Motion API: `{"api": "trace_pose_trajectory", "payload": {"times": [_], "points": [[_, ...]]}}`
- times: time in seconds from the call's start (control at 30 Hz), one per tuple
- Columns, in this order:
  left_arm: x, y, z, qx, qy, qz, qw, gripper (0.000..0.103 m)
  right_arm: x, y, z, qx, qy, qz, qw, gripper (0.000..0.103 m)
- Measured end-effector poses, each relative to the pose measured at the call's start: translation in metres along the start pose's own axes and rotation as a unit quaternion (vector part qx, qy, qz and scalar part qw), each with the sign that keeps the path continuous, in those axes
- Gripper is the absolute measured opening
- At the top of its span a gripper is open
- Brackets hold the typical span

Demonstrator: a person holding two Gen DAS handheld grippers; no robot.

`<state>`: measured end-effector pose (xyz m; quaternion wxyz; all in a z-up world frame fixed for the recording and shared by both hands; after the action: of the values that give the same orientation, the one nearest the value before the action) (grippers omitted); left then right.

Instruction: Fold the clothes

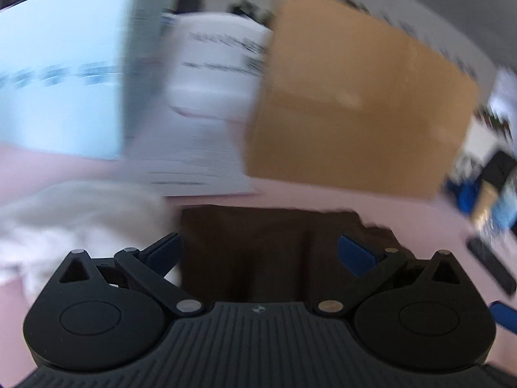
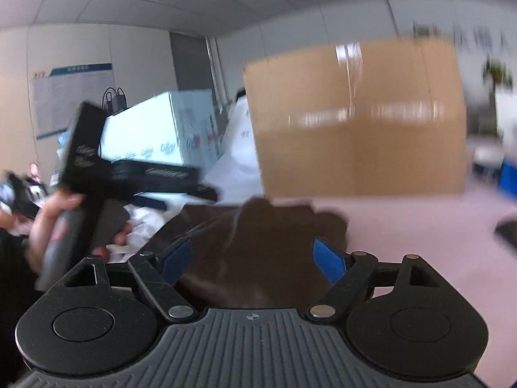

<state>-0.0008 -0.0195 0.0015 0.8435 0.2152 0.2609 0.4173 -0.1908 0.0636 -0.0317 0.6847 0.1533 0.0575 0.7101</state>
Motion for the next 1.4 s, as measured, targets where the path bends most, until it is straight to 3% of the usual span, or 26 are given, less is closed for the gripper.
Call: {"api": "trace_pose_trajectory", "payload": {"times": [0.1,0.23,0.3,0.37,0.47,0.5,0.63,0.7,0.77,0.83,0.9,0.93,1.0,1.1,1.17,1.33,1.4], "points": [[-0.016,-0.027,-0.003,0.048,-0.015,0.003,0.9987,0.103,0.009,0.004,0.0,-0.005,0.012,0.011,1.0,0.082],[-0.014,-0.049,-0.007,0.101,0.015,-0.005,0.9947,0.1,0.016,0.01,0.0,-0.011,0.021,0.015,1.0,0.082],[-0.008,-0.057,-0.008,0.12,0.033,0.001,0.9923,0.093,0.017,0.012,0.0,-0.011,0.021,0.019,1.0,0.082],[-0.003,-0.058,-0.008,0.126,0.042,0.01,0.9911,0.076,0.018,0.012,0.0,-0.008,0.017,0.024,1.0,0.082],[-0.007,-0.048,-0.004,0.13,0.042,-0.005,0.9905,0.052,0.018,0.008,0.0,0.001,0.011,0.031,0.999,0.082],[-0.009,-0.046,-0.002,0.129,0.04,-0.007,0.9908,0.049,0.017,0.006,0.0,0.005,0.009,0.032,0.999,0.082],[-0.022,-0.026,0.012,0.079,-0.011,0.014,0.9967,0.049,0.017,0.002,-0.004,0.017,-0.001,0.037,0.999,0.082],[-0.028,-0.015,0.021,0.042,-0.04,0.033,0.9978,0.058,0.018,0.001,-0.007,0.022,-0.005,0.04,0.999,0.082],[-0.034,-0.006,0.026,0.021,-0.046,0.021,0.9985,0.079,0.019,0.001,-0.008,0.023,-0.005,0.043,0.999,0.083],[-0.039,-0.005,0.024,0.034,-0.037,-0.006,0.9987,0.08,0.021,0.002,-0.009,0.024,-0.005,0.044,0.999,0.083],[-0.043,-0.015,0.015,0.08,-0.027,-0.025,0.9961,0.08,0.021,0.002,-0.009,0.025,-0.006,0.045,0.999,0.083],[-0.039,-0.025,0.008,0.105,-0.016,-0.009,0.9943,0.079,0.021,0.002,-0.01,0.025,-0.006,0.045,0.999,0.083],[-0.032,-0.034,0.004,0.118,-0.005,0.012,0.9929,0.074,0.022,0.001,-0.01,0.028,-0.005,0.045,0.999,0.084],[-0.023,-0.043,0.001,0.136,0.033,-0.011,0.99,0.06,0.022,-0.001,-0.013,0.035,-0.005,0.044,0.998,0.084],[-0.024,-0.039,0.005,0.127,0.026,-0.015,0.9915,0.046,0.022,-0.002,-0.014,0.039,-0.006,0.045,0.998,0.084],[-0.046,-0.023,0.017,0.064,-0.053,-0.003,0.9965,0.046,0.021,-0.004,-0.016,0.045,-0.008,0.048,0.998,0.084],[-0.056,-0.025,0.014,0.069,-0.073,-0.01,0.9949,0.047,0.022,-0.005,-0.017,0.046,-0.008,0.049,0.998,0.084]]}}
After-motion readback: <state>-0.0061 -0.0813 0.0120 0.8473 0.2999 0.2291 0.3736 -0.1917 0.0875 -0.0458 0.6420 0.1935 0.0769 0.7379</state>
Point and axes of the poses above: each gripper's, at about its wrist camera, not at the fingertips, and y roughly against the way its jaws point, x to its left, z to its top, the point moved 9 cm from there along -y, roughly the way its jaws point, and after that the axes turned 8 degrees about y, right-handed, at the moved point
